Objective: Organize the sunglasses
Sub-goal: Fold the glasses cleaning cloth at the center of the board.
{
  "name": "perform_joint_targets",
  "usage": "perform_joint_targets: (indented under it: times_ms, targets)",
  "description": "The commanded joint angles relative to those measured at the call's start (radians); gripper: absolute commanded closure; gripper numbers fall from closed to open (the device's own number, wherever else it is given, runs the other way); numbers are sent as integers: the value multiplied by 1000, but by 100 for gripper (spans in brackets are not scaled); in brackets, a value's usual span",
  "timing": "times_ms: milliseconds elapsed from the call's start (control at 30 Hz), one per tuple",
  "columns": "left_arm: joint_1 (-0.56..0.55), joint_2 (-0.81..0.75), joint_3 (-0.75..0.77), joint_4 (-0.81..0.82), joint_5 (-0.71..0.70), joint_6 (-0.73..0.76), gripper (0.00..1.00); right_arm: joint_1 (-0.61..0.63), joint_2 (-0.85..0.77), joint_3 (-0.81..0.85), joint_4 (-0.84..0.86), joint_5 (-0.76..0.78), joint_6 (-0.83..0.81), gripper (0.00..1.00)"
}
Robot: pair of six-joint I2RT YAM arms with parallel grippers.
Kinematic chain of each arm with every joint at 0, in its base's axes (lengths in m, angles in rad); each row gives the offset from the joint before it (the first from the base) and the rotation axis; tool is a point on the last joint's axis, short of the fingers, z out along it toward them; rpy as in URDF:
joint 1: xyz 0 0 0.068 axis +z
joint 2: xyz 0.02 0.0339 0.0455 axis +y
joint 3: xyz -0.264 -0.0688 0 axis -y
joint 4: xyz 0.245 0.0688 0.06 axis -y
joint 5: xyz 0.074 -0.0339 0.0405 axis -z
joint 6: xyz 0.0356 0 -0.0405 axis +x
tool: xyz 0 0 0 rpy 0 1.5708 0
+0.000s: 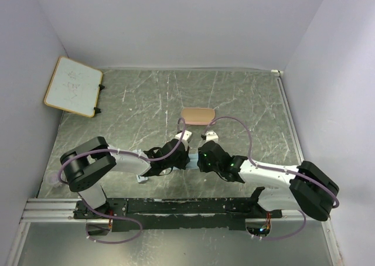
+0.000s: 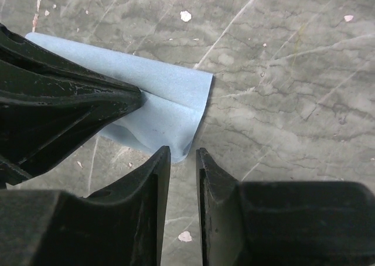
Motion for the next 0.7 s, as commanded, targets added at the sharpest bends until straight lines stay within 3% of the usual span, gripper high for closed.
perform_joint_targets:
  times_ms: [0,167,667]
  targets:
    - [2,17,-6,-39,18,-6,93,6,-32,30,-23,45,3,78]
    - [2,12,-10,-39,17,-9,93,5,-3,28,19,47,-1,100]
    - [3,0,-20,-43,11,-13,93,4,65,29,149,44,-7,100]
